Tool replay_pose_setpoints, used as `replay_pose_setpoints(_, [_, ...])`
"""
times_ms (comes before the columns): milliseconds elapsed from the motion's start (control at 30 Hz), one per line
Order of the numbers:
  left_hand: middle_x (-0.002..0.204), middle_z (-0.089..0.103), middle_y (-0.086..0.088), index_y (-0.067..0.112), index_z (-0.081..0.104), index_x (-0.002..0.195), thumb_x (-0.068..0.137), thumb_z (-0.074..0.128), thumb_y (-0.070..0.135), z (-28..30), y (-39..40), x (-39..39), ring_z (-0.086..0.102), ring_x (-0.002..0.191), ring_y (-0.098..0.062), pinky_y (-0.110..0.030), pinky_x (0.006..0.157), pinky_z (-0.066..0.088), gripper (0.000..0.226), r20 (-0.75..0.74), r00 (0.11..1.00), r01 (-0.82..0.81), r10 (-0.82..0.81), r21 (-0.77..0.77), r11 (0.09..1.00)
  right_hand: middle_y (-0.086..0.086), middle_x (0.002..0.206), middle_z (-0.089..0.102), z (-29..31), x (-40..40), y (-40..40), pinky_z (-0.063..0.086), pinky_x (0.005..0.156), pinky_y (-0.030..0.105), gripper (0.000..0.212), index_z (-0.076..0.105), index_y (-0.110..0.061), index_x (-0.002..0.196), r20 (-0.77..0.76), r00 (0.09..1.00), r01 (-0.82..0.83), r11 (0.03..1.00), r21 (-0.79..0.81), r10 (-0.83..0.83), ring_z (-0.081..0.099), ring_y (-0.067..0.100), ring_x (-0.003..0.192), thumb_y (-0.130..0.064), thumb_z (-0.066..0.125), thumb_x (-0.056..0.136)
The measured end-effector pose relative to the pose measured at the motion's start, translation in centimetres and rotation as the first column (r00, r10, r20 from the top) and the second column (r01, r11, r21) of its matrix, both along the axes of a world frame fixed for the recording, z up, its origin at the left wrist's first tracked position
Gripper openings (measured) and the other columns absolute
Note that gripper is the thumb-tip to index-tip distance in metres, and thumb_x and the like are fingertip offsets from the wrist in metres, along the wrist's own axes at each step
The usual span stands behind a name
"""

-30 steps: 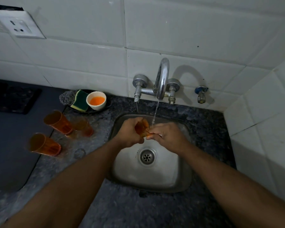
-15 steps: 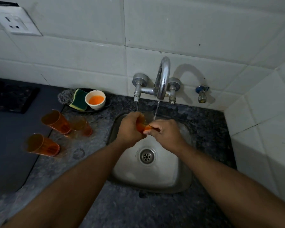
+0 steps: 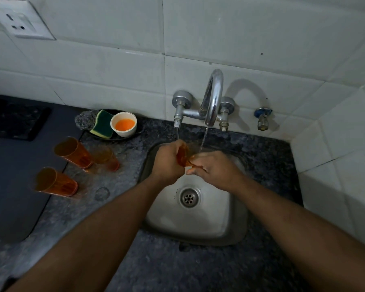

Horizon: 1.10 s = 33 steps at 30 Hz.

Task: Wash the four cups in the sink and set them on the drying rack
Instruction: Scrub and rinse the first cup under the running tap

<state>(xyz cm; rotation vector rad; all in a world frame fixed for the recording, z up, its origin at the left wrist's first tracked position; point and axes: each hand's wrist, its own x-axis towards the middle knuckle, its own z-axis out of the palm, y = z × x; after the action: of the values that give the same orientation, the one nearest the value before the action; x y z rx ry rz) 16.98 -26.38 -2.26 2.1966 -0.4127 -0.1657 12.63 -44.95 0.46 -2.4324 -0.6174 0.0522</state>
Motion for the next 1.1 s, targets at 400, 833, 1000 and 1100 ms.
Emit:
replay_pose_setpoints(400, [0.096,0.072,0.007,0.019,0.069,0.104,0.068,0.092,0.003,0.3,0.5,0.1,0.067,0.088,-0.006,-0.014,0.07,0.049,0.046,-0.226,0.967,0.119,-0.121,-0.021,0.993,-0.006,0.071,0.062,0.2,0.3,-0.6,0.05,0.062,0.035,0.026,0.072,-0.014,0.076,-0.026,0.999,-0.02,0.998,-0.062,0.019,0.056,0.011,0.062,-0.033,0.078,0.092])
replay_pose_setpoints(833, [0.099,0.071,0.01,0.023,0.068,0.108,0.064,0.093,-0.004,2.1,1.9,1.4,0.066,0.089,-0.001,-0.017,0.08,0.051,0.057,-0.504,0.813,0.386,-0.29,0.094,0.918,-0.005,0.095,0.078,0.4,1.5,-2.1,0.058,0.076,0.044,0.015,0.081,-0.022,0.097,-0.005,0.968,-0.238,0.917,-0.32,0.25,0.066,0.021,0.085,-0.027,0.066,0.099])
replay_pose_setpoints(1000, [0.099,0.072,0.005,0.017,0.071,0.11,0.06,0.1,0.02,1.0,0.1,-0.6,0.067,0.091,-0.012,-0.023,0.075,0.051,0.057,-0.052,0.996,-0.077,0.077,0.007,0.997,-0.004,0.075,0.071,0.5,0.7,0.2,0.055,0.066,0.033,0.017,0.076,-0.015,0.084,-0.118,0.978,0.187,0.977,0.107,-0.174,0.064,0.007,0.066,-0.028,0.077,0.095])
replay_pose_setpoints(1100, [0.084,0.07,0.009,0.017,0.072,0.098,0.068,0.093,0.016,1.2,-0.3,-1.4,0.067,0.079,-0.007,-0.02,0.064,0.049,0.037,-0.031,0.994,-0.108,0.105,-0.119,0.987,-0.01,0.076,0.07,1.2,0.1,0.4,0.051,0.069,0.026,0.019,0.073,-0.018,0.08,-0.12,0.992,0.042,0.998,0.053,-0.035,0.062,0.001,0.069,-0.028,0.075,0.095])
